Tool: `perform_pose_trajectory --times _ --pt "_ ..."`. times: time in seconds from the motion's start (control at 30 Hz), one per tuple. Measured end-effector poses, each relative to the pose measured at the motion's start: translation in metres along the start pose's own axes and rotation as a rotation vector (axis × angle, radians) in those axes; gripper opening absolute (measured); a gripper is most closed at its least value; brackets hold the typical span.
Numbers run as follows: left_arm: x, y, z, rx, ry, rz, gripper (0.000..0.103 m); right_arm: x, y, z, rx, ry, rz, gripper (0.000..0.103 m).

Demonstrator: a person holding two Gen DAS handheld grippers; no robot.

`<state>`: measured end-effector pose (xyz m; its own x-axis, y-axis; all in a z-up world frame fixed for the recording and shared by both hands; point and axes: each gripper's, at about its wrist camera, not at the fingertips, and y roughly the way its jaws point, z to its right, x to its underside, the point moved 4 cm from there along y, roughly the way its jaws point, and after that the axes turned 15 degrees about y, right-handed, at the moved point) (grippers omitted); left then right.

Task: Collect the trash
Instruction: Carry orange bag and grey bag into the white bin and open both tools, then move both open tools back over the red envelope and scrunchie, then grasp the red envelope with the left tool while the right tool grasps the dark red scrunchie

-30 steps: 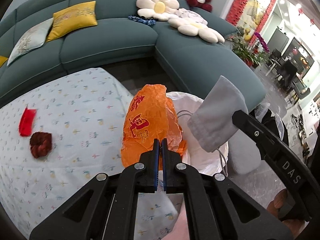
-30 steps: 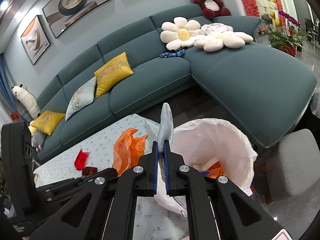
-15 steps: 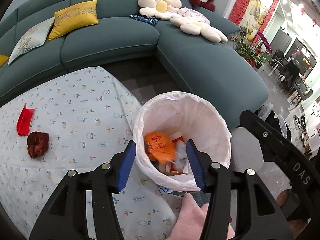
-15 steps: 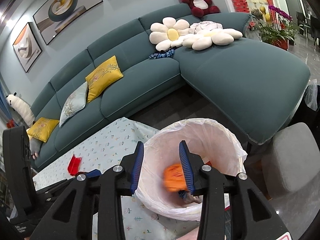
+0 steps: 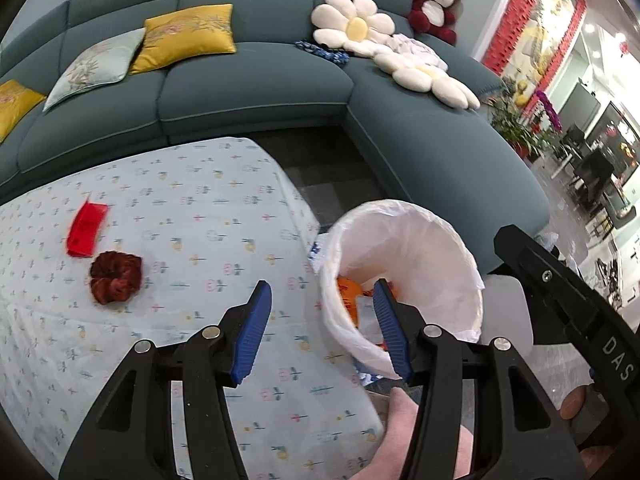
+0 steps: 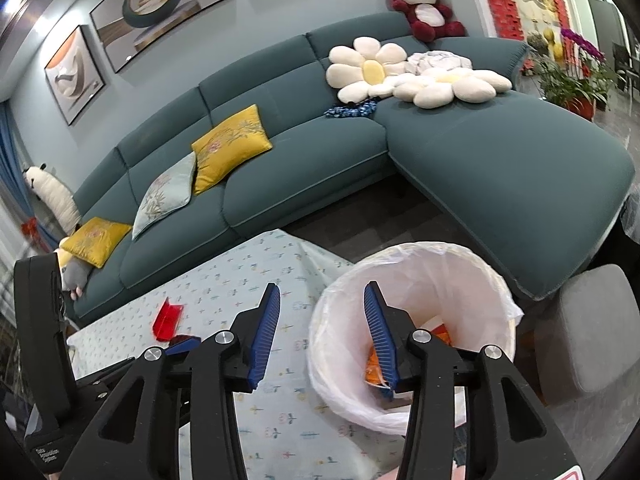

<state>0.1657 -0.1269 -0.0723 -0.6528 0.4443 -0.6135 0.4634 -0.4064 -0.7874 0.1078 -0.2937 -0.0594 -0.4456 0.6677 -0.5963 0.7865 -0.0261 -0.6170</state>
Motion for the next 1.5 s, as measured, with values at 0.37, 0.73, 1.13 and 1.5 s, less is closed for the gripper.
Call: perform_pose_trajectory --times 0.37,0.73,1.13,1.5 --pt "0.015 -0.027 -0.062 -0.071 -0.092 0.027 0.052 0.026 0.010 -0.060 -0.029 -0.093 -0.038 0.047" --pt "0.042 -0.048 -0.135 -0.135 -0.185 0.033 0.052 0.067 0.036 -0.125 -0.051 -0.192 -0.111 0.049" --pt "0.080 -0.044 -0.238 -0.231 -0.284 -0.012 0.053 0.116 0.089 -0.176 -0.057 -0.256 -0.223 0.050" --pt "0.089 0.007 -0.299 -0.281 -0.270 -0.080 0.067 0.159 0.178 -0.191 0.000 -0.259 -0.351 0.050"
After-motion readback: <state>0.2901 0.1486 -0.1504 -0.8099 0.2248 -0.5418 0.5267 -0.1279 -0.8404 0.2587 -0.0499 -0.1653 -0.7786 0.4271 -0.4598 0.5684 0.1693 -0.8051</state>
